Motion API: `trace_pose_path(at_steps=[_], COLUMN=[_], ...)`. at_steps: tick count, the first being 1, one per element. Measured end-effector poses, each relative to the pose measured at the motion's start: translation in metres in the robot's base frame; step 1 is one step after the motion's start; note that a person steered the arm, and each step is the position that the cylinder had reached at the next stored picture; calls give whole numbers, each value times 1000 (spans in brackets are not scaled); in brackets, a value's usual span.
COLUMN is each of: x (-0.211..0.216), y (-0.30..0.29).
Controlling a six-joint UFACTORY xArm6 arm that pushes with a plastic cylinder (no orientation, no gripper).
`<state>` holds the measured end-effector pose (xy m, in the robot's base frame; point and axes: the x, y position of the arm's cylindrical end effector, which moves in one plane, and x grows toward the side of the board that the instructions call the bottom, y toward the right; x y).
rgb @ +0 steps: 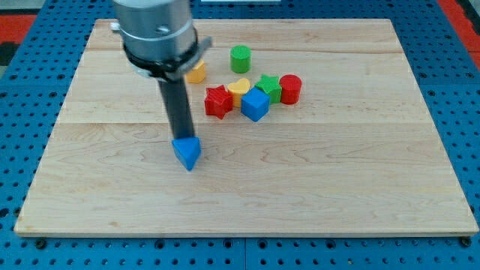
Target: Move the blue triangle slightly towards the right side
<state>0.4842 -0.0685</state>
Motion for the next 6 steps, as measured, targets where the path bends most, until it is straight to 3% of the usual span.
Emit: trace_pose_path(at_steps=[1,3,4,5,6], x=[35,-4,47,53,16], y=[29,-49,-55,-4,16])
